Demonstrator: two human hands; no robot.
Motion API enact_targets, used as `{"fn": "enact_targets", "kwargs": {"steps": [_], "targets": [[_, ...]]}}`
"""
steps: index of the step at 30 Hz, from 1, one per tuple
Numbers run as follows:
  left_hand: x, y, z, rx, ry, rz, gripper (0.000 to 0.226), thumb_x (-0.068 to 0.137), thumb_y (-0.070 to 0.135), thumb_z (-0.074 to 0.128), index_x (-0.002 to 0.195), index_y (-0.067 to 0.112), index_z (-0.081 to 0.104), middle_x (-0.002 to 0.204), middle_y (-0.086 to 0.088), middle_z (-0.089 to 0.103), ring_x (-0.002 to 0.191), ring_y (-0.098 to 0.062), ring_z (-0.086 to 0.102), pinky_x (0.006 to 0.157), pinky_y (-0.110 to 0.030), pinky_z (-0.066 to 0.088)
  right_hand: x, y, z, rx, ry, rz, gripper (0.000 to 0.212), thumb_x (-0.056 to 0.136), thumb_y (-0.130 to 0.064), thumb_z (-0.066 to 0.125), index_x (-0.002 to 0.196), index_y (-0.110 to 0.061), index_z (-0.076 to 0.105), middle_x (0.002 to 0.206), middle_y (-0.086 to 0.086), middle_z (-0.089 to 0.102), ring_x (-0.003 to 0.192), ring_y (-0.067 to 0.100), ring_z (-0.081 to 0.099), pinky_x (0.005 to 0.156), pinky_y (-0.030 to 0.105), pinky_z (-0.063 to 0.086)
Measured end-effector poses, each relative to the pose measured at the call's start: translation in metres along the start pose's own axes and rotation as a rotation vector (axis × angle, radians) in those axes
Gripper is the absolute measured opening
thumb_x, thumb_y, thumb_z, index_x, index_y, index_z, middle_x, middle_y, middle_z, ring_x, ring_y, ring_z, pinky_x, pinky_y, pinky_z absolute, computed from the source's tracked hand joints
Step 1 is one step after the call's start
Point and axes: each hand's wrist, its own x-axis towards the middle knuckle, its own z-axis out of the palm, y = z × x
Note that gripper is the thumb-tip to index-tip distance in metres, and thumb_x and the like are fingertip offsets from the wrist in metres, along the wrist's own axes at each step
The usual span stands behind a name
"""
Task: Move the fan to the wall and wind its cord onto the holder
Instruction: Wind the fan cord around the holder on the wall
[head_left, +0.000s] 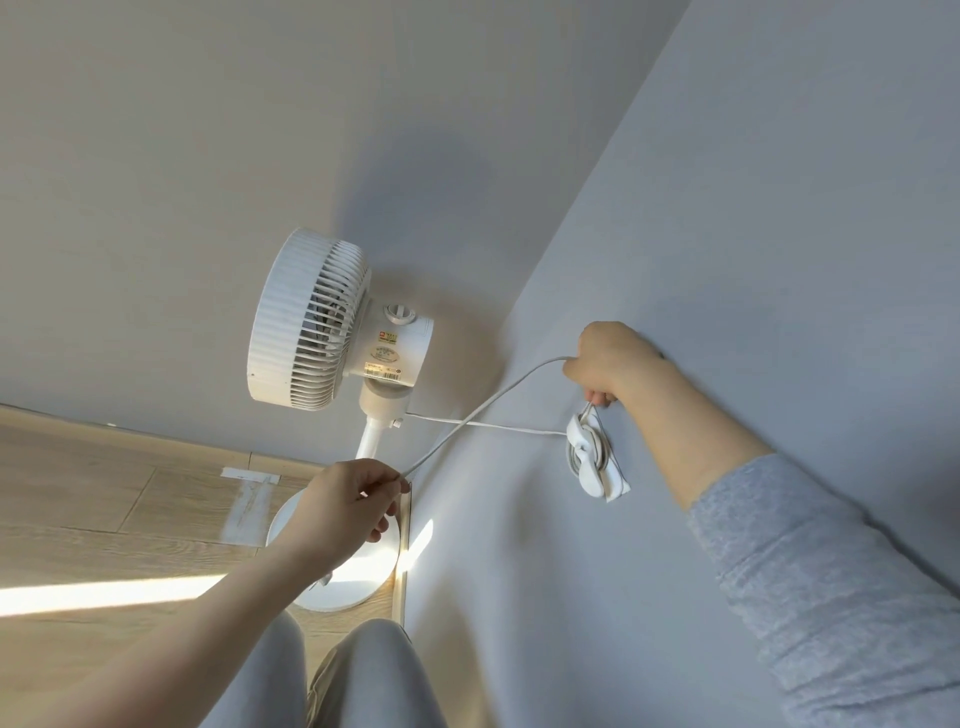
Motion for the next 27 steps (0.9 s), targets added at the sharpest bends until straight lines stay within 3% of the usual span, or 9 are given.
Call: {"fn": "enact_targets", "kwargs": {"steps": [3, 7, 12, 18, 21, 25, 27], "targets": [[-0.001, 0.002, 0.004, -0.026, 0.005, -0.006, 0.022, 0.09, 0.006, 0.052, 0.081, 0.014, 0.071, 0.064, -0.003, 0.066, 0.048, -0.007, 0.059, 0.05, -0.021, 0.053, -0.01, 0.0, -0.01, 0.036, -0.042, 0.119, 0.023, 0.077, -0.01, 0.044, 0.058, -0.006, 0.056, 0.028, 0.002, 0.054, 0.048, 0.023, 0.061, 0.068, 0.029, 0.053], [-0.004, 0.005, 0.008, -0.034, 0.0, 0.004, 0.02, 0.09, 0.005, 0.052, 0.083, 0.011, 0.071, 0.064, -0.003, 0.065, 0.047, -0.006, 0.058, 0.049, -0.021, 0.053, -0.026, 0.005, -0.008, 0.165, -0.09, 0.217, 0.024, 0.082, -0.008, 0.044, 0.061, -0.002, 0.055, 0.048, 0.009, 0.064, 0.063, 0.027, 0.066, 0.086, 0.038, 0.057], [-0.007, 0.006, 0.007, -0.041, -0.005, 0.017, 0.021, 0.09, 0.005, 0.053, 0.082, 0.012, 0.071, 0.063, -0.003, 0.066, 0.048, -0.007, 0.058, 0.048, -0.019, 0.051, -0.051, 0.02, 0.003, 0.334, -0.063, 0.251, 0.028, 0.079, -0.006, 0.05, 0.053, -0.001, 0.06, 0.06, 0.014, 0.07, 0.081, 0.032, 0.073, 0.084, 0.045, 0.058], [-0.009, 0.011, 0.008, -0.027, -0.018, 0.027, 0.021, 0.091, 0.005, 0.052, 0.083, 0.012, 0.071, 0.065, -0.004, 0.066, 0.047, -0.007, 0.058, 0.046, -0.015, 0.048, -0.109, 0.031, 0.024, 0.429, 0.084, 0.184, 0.029, 0.082, -0.019, 0.047, 0.076, 0.0, 0.068, 0.078, 0.017, 0.074, 0.076, 0.031, 0.069, 0.068, 0.034, 0.055], [-0.011, 0.012, 0.008, -0.017, -0.014, 0.021, 0.021, 0.09, 0.006, 0.053, 0.083, 0.013, 0.071, 0.068, -0.007, 0.067, 0.048, -0.007, 0.059, 0.046, -0.015, 0.048, -0.133, 0.036, 0.04, 0.492, 0.137, 0.176, 0.02, 0.08, -0.012, 0.049, 0.09, -0.011, 0.067, 0.087, 0.012, 0.074, 0.085, 0.03, 0.068, 0.071, 0.033, 0.053], [-0.016, 0.014, 0.011, -0.023, -0.012, 0.016, 0.015, 0.088, 0.009, 0.058, 0.082, 0.012, 0.072, 0.068, -0.007, 0.068, 0.048, -0.006, 0.059, 0.046, -0.014, 0.048, -0.157, 0.042, 0.06, 0.526, 0.113, 0.18, 0.027, 0.081, -0.008, 0.047, 0.1, -0.016, 0.065, 0.097, 0.006, 0.072, 0.088, 0.027, 0.067, 0.069, 0.028, 0.05], [-0.02, 0.014, 0.013, -0.014, -0.011, 0.017, 0.012, 0.087, 0.011, 0.061, 0.08, 0.011, 0.072, 0.067, -0.005, 0.069, 0.048, -0.007, 0.059, 0.048, -0.016, 0.05, -0.166, 0.043, 0.071, 0.535, 0.084, 0.174, 0.029, 0.083, -0.011, 0.049, 0.108, -0.016, 0.063, 0.104, 0.003, 0.07, 0.094, 0.023, 0.066, 0.076, 0.028, 0.051]]}}
